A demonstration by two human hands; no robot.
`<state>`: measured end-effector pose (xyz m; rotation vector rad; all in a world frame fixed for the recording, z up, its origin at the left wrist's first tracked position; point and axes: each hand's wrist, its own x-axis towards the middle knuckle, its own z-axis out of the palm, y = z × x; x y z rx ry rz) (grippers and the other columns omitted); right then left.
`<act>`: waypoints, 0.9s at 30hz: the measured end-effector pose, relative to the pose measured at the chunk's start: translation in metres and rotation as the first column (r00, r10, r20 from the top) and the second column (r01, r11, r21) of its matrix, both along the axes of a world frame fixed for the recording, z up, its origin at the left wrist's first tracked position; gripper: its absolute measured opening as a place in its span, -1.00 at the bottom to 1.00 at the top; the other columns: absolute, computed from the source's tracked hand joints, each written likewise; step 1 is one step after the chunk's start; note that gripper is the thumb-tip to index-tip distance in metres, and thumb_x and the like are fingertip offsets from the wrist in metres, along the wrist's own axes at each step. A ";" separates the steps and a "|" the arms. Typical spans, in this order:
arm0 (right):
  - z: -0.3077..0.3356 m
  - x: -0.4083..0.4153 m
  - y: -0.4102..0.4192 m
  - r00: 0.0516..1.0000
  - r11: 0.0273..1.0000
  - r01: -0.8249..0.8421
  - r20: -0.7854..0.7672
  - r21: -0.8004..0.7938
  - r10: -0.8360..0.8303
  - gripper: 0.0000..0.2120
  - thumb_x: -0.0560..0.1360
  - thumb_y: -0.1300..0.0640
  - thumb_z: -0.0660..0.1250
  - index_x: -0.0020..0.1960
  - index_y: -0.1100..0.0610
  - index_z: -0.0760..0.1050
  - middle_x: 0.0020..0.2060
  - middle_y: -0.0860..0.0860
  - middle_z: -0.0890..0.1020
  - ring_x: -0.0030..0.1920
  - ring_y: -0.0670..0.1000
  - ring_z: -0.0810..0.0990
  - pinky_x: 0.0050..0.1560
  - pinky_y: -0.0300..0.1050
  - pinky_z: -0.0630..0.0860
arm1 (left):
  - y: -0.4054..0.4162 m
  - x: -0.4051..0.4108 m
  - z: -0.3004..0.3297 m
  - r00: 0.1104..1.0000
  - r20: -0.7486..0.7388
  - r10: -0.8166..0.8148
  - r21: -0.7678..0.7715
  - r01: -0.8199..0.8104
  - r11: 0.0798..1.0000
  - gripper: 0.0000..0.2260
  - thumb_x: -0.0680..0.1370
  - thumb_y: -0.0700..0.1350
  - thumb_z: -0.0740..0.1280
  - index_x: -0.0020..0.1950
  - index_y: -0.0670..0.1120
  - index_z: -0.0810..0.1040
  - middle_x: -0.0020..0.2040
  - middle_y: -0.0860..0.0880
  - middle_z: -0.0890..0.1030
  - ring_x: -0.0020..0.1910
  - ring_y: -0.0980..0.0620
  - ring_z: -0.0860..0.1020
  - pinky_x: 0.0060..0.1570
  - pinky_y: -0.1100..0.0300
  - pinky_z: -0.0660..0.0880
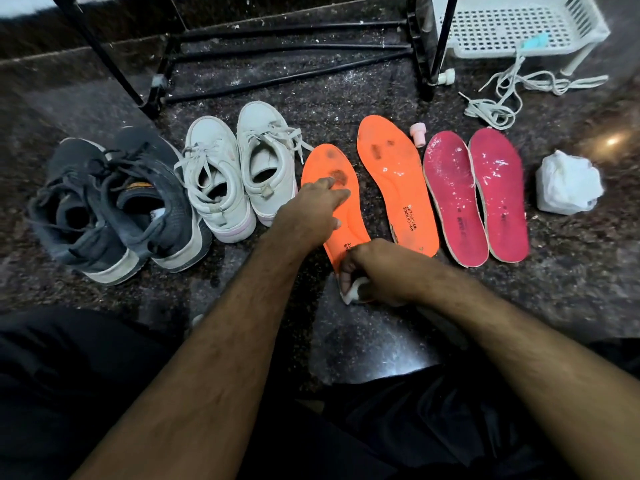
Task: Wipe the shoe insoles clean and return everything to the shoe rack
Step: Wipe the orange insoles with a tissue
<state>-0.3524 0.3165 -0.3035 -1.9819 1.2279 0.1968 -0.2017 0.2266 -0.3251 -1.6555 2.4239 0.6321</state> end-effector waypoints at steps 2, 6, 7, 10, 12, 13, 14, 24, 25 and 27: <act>0.012 -0.016 -0.001 0.998 0.997 -0.051 -0.029 0.063 0.053 -0.76 0.35 0.23 0.53 -0.20 -0.11 0.63 -0.20 -0.13 0.70 -0.16 -0.16 0.64 -0.03 -0.22 0.58 | 0.002 0.001 0.000 1.000 -0.012 0.008 0.000 -0.008 1.000 -0.40 0.56 -0.09 0.41 0.56 0.09 0.28 0.61 -0.05 0.15 0.54 -0.14 0.18 0.42 -0.17 0.32; 0.020 -0.029 -0.013 0.933 0.924 0.321 0.236 -0.208 -0.271 -0.91 0.45 0.09 0.50 -0.15 -0.07 0.60 -0.18 -0.10 0.63 -0.17 -0.10 0.59 -0.13 -0.23 0.48 | 0.001 -0.003 0.003 1.000 -0.013 0.008 -0.011 -0.008 1.000 -0.39 0.54 -0.08 0.44 0.55 0.07 0.31 0.59 -0.06 0.20 0.52 -0.14 0.21 0.40 -0.17 0.34; 0.014 -0.026 -0.016 0.909 0.886 0.383 0.275 -0.262 -0.312 -0.88 0.44 0.13 0.49 -0.15 -0.07 0.59 -0.14 -0.05 0.63 -0.13 -0.04 0.60 -0.09 -0.16 0.49 | 0.000 -0.003 0.003 1.000 -0.018 0.006 -0.023 -0.006 1.000 -0.40 0.53 -0.08 0.45 0.54 0.06 0.33 0.58 -0.07 0.22 0.50 -0.15 0.23 0.38 -0.17 0.36; -0.001 -0.011 -0.015 0.984 0.977 0.156 0.111 -0.143 -0.141 -0.82 0.37 0.28 0.45 -0.18 -0.01 0.61 -0.15 -0.02 0.68 -0.10 -0.01 0.64 -0.03 -0.10 0.55 | 0.002 -0.002 0.004 1.000 -0.018 0.005 -0.036 -0.005 0.999 -0.37 0.52 -0.08 0.47 0.54 0.04 0.32 0.56 -0.05 0.25 0.47 -0.14 0.25 0.36 -0.16 0.38; 0.003 -0.015 -0.009 1.000 0.999 0.010 0.017 -0.030 -0.010 -0.79 0.34 0.31 0.45 -0.16 0.02 0.66 -0.17 -0.07 0.70 -0.13 -0.07 0.63 -0.02 -0.15 0.56 | 0.005 -0.001 0.004 1.000 -0.006 0.004 -0.043 -0.005 0.999 -0.35 0.52 -0.07 0.46 0.56 0.05 0.28 0.56 -0.03 0.25 0.47 -0.12 0.25 0.34 -0.16 0.39; 0.008 -0.021 -0.008 0.999 0.999 -0.034 -0.010 0.030 0.034 -0.79 0.33 0.30 0.48 -0.15 0.01 0.67 -0.18 -0.10 0.70 -0.15 -0.10 0.62 -0.03 -0.19 0.56 | 0.005 0.000 0.004 1.000 0.000 0.003 -0.046 -0.003 0.999 -0.35 0.52 -0.06 0.46 0.56 0.05 0.27 0.56 -0.02 0.24 0.47 -0.12 0.24 0.34 -0.17 0.40; 0.014 -0.027 -0.007 0.997 0.993 -0.072 -0.015 0.097 0.073 -0.80 0.34 0.28 0.51 -0.15 0.00 0.68 -0.20 -0.12 0.71 -0.16 -0.13 0.63 -0.05 -0.22 0.55 | 0.006 0.000 0.003 1.000 0.003 0.003 -0.045 -0.003 0.999 -0.35 0.53 -0.07 0.46 0.57 0.06 0.27 0.57 -0.02 0.23 0.48 -0.11 0.24 0.34 -0.17 0.40; -0.008 -0.013 -0.020 0.975 0.927 0.175 0.188 -0.332 -0.116 -0.83 0.40 0.27 0.40 -0.12 0.02 0.63 -0.10 -0.03 0.60 -0.06 0.04 0.61 -0.04 -0.06 0.51 | 0.005 -0.001 0.008 0.999 -0.040 -0.016 -0.054 0.014 0.998 -0.35 0.44 -0.06 0.52 0.49 -0.02 0.37 0.36 -0.10 0.37 0.30 -0.16 0.35 0.28 -0.10 0.41; -0.008 -0.012 -0.018 0.988 0.955 0.097 0.139 -0.282 -0.060 -0.80 0.39 0.29 0.41 -0.13 0.01 0.64 -0.11 -0.06 0.59 -0.06 0.02 0.61 -0.02 -0.04 0.54 | 0.005 0.000 0.008 0.999 -0.043 -0.012 -0.048 0.010 0.999 -0.35 0.44 -0.09 0.52 0.49 -0.01 0.37 0.36 -0.09 0.37 0.30 -0.15 0.35 0.29 -0.08 0.41; 0.001 -0.017 -0.015 0.997 0.989 -0.016 0.076 -0.146 0.027 -0.79 0.37 0.30 0.45 -0.12 0.00 0.68 -0.15 -0.16 0.63 -0.11 -0.10 0.61 -0.01 -0.16 0.55 | 0.005 0.001 0.007 0.999 -0.051 -0.004 -0.048 0.001 0.999 -0.36 0.44 -0.13 0.53 0.47 -0.01 0.39 0.33 -0.08 0.38 0.28 -0.13 0.36 0.27 -0.08 0.42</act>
